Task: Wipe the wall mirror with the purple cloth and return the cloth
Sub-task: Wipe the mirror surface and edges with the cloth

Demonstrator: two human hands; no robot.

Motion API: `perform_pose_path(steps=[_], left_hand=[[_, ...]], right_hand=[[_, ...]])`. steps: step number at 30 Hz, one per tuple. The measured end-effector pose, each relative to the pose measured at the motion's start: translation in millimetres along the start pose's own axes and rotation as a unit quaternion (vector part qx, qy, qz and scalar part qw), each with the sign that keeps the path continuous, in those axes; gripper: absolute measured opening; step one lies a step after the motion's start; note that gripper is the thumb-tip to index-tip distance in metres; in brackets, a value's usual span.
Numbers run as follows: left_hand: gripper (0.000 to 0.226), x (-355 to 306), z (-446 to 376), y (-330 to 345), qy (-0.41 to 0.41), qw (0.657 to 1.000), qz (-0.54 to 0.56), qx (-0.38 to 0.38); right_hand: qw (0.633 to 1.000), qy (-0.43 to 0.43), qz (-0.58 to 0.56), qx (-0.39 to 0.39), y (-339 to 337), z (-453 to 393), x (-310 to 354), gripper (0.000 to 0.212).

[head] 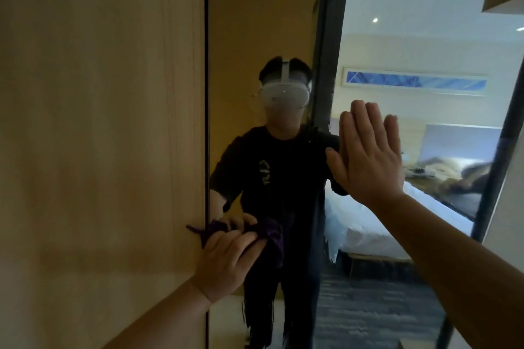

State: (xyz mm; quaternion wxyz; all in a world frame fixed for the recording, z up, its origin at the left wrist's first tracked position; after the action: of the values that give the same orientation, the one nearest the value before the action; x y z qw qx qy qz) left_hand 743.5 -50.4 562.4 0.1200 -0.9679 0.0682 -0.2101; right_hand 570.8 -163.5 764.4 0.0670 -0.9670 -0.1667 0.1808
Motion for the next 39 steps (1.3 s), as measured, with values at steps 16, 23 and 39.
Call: perform_pose_path(steps=[16,23,39], left_hand=[[0.039,55,-331,-81,0.008,0.991,-0.029,-0.133],[0.039,24,-281,-25,0.013,0.997,-0.033,-0.075],[0.046,-61,-60,39,0.023,0.999,0.033,0.036]], right_hand=[[0.996,0.054,-0.027,0.060,5,12,-94,0.068],[0.999,0.039,-0.018,0.016,9,14,-95,0.068],[0.994,0.075,-0.035,0.065,2,15,-112,0.064]])
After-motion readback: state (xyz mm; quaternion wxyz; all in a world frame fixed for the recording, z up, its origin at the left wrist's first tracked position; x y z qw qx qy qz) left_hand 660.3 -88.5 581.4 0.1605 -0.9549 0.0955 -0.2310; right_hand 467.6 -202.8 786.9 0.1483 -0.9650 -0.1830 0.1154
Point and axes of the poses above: each hand's wrist, its own z-axis away from the middle knuckle, its own y-axis out of the palm, x = y × z, the point moved 10 cm from there along -z, towards the middle knuckle, and after that the axes turned 12 degrees about z, right-handed, at the moved point
